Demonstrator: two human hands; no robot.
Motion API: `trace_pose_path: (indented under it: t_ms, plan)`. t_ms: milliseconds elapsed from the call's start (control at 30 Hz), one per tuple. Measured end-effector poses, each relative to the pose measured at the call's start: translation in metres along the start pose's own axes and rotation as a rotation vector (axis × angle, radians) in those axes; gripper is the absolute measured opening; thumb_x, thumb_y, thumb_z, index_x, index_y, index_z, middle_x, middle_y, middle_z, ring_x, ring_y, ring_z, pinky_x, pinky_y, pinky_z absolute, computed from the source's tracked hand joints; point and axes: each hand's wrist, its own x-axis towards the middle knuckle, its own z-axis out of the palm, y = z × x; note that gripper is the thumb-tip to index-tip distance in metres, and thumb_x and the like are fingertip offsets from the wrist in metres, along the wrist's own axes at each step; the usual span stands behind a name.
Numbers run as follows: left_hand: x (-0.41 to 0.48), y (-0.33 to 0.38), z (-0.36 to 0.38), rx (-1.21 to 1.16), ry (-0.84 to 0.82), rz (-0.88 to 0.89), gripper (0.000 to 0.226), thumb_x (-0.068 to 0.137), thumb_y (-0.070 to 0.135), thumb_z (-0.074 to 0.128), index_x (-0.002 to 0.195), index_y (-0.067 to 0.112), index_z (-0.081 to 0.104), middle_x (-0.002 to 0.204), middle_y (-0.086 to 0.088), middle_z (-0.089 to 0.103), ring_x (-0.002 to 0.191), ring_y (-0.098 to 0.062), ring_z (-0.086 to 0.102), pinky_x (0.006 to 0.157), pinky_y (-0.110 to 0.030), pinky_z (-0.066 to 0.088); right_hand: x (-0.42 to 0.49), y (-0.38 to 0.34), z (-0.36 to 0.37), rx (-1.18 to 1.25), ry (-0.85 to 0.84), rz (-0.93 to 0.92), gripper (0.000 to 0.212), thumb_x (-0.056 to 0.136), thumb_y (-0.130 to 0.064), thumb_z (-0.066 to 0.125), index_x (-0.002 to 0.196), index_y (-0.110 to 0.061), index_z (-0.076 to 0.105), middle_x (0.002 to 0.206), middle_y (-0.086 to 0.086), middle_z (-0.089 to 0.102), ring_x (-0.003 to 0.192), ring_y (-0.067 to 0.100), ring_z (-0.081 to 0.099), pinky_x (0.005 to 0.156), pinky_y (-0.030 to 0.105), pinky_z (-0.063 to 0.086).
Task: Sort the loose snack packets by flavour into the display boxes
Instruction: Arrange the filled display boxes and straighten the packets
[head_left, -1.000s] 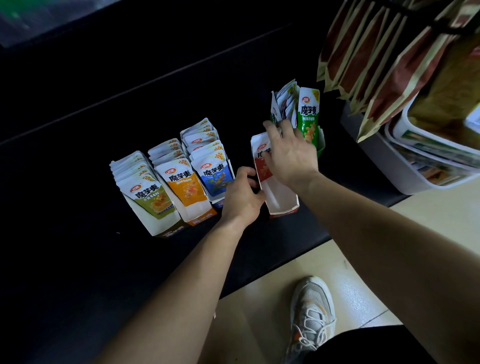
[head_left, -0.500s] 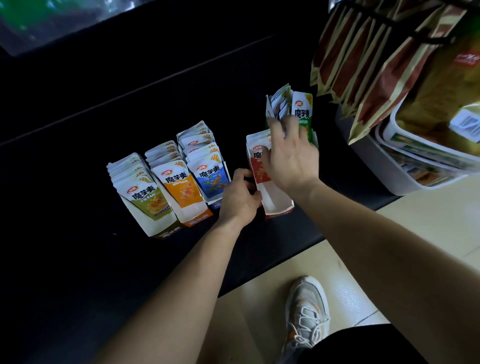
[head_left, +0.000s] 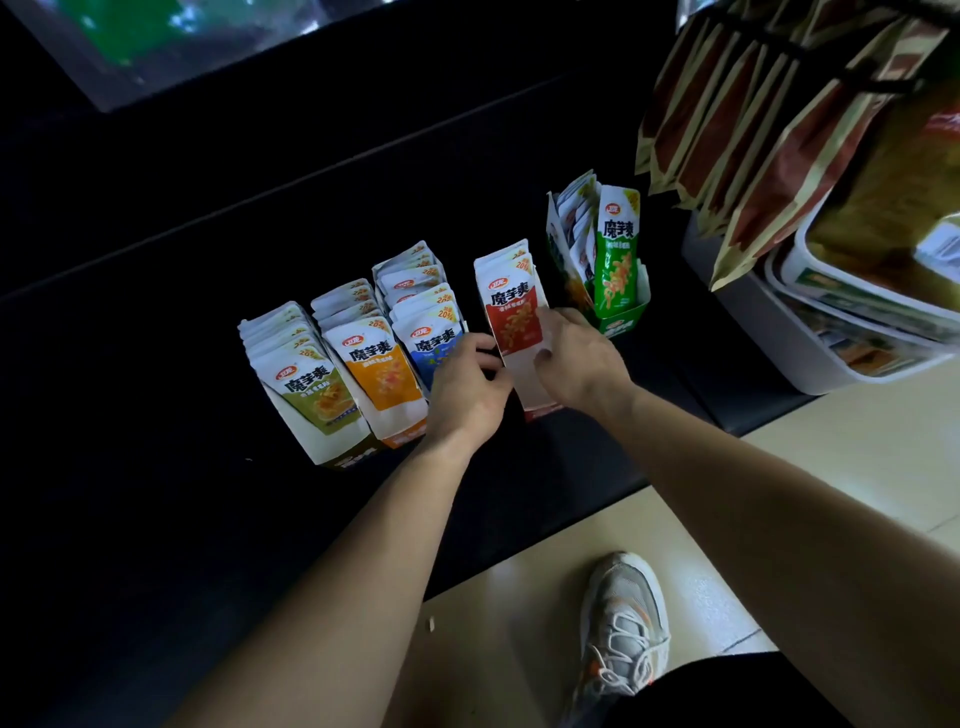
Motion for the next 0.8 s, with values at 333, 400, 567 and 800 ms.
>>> trace_pose_path:
  t_ms: [333, 400, 567, 800]
  plan:
    - [0.005, -0.017, -0.045, 0.071, 0.070, 0.013, 0.023, 0.095, 0.018, 0.061, 0.117, 0.021, 0.062, 0.105, 0.009, 0.066, 0.095, -0.010, 0.061, 0.065, -0.010, 0.040, 0.032, -0.027, -0.001, 0.123, -0.131, -0.088, 0.055, 0.097, -0.027, 0.055, 0.151, -0.024, 0.041, 0.153, 0.005, 0.040, 0.135, 0.029, 0.047, 0.110, 0.037, 0.038]
    - [0.005, -0.014, -0.042, 0.072, 0.069, 0.030, 0.021, 0.095, 0.018, 0.061, 0.116, 0.023, 0.062, 0.103, 0.011, 0.066, 0.093, -0.007, 0.060, 0.063, -0.006, 0.039, 0.032, -0.017, -0.008, 0.109, 0.045, -0.080, 0.043, 0.096, -0.025, 0.055, 0.139, -0.023, 0.054, 0.141, 0.006, 0.051, 0.121, 0.031, 0.057, 0.100, 0.039, 0.048]
    - [0.007, 0.002, -0.019, 0.041, 0.028, 0.131, 0.017, 0.094, 0.017, 0.062, 0.108, 0.027, 0.062, 0.099, 0.014, 0.064, 0.084, -0.007, 0.063, 0.069, -0.019, 0.049, 0.019, 0.036, -0.028, -0.207, 0.369, 0.064, 0.038, 0.090, -0.022, 0.059, 0.126, -0.013, 0.054, 0.130, 0.012, 0.052, 0.114, 0.037, 0.053, 0.080, 0.045, 0.050]
    - [0.005, 0.019, 0.015, 0.027, -0.007, 0.167, 0.018, 0.093, 0.019, 0.065, 0.110, 0.025, 0.063, 0.099, 0.014, 0.064, 0.075, -0.010, 0.062, 0.059, -0.012, 0.043, 0.008, 0.069, -0.025, -0.234, -0.002, 0.053, 0.044, 0.089, -0.028, 0.061, 0.130, -0.016, 0.054, 0.130, 0.009, 0.052, 0.120, 0.038, 0.050, 0.090, 0.043, 0.046]
